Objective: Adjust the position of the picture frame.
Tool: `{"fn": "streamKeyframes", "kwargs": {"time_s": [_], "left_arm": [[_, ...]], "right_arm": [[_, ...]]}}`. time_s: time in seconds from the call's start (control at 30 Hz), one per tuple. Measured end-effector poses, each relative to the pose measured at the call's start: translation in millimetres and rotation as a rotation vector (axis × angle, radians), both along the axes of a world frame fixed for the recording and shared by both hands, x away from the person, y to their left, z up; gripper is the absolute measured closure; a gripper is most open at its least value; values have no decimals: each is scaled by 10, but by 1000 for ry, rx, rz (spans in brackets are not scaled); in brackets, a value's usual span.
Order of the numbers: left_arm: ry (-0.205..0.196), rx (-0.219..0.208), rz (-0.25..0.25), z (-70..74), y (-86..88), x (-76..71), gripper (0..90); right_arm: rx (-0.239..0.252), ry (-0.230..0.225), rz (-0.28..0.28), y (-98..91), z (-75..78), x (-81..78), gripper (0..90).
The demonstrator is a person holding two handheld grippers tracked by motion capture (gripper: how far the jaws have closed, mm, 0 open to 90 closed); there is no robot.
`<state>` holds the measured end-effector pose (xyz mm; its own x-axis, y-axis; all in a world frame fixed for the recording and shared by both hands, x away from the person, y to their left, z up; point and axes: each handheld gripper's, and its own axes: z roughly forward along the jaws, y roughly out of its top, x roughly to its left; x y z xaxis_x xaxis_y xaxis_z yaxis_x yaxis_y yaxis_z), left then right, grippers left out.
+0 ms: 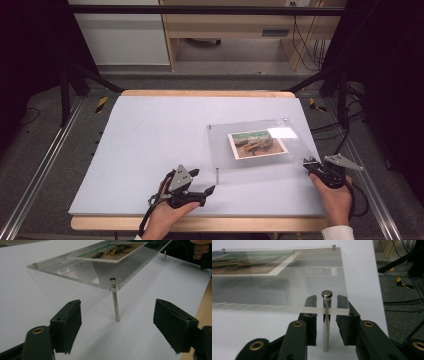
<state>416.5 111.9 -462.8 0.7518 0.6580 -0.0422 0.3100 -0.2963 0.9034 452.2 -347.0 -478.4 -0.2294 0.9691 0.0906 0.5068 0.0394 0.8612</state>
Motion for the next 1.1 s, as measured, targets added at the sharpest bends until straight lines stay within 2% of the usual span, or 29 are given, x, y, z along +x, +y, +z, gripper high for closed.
{"fn": "streamKeyframes", "kwargs": {"time_s": [0.07,0.13,0.2,0.3,0.43,0.5,0.53,0.6,0.67,0.7,0.77,0.83,0.9,0.93,1.03,1.1], "left_arm": [[-1,1,4,-13,-17,-3,283],[1,16,17,-19,-23,3,315],[12,10,34,-30,-25,24,351],[15,17,46,-49,-32,60,391],[23,14,54,-64,-57,107,405],[24,8,61,-64,-78,152,447],[32,-11,56,-67,-97,210,485],[45,-25,60,-67,-128,271,507],[51,-66,32,-46,-157,309,586],[51,-66,32,-46,-157,309,589],[46,-95,14,-22,-226,341,608],[42,-107,29,-26,-264,370,633],[33,-144,46,-28,-279,380,687],[29,-148,55,-31,-279,387,721],[38,-181,69,-49,-272,392,821],[46,-187,69,-48,-272,393,838]], "right_arm": [[18,-4,29,6,-19,27,777],[-2,-11,34,15,-2,26,797],[24,-26,30,-8,23,10,838],[49,-59,34,-5,106,-19,844],[67,-75,34,20,203,-50,844],[70,-78,33,27,216,-56,844],[76,-75,30,40,233,-70,844],[80,-75,29,45,243,-76,845],[83,-73,31,45,248,-80,845],[83,-73,31,45,248,-80,845],[79,-70,35,46,242,-81,845],[78,-67,34,44,239,-80,845],[73,-66,35,45,236,-81,846],[72,-66,34,47,232,-84,846],[69,-67,34,50,235,-90,847],[71,-66,36,54,233,-92,847]]}}
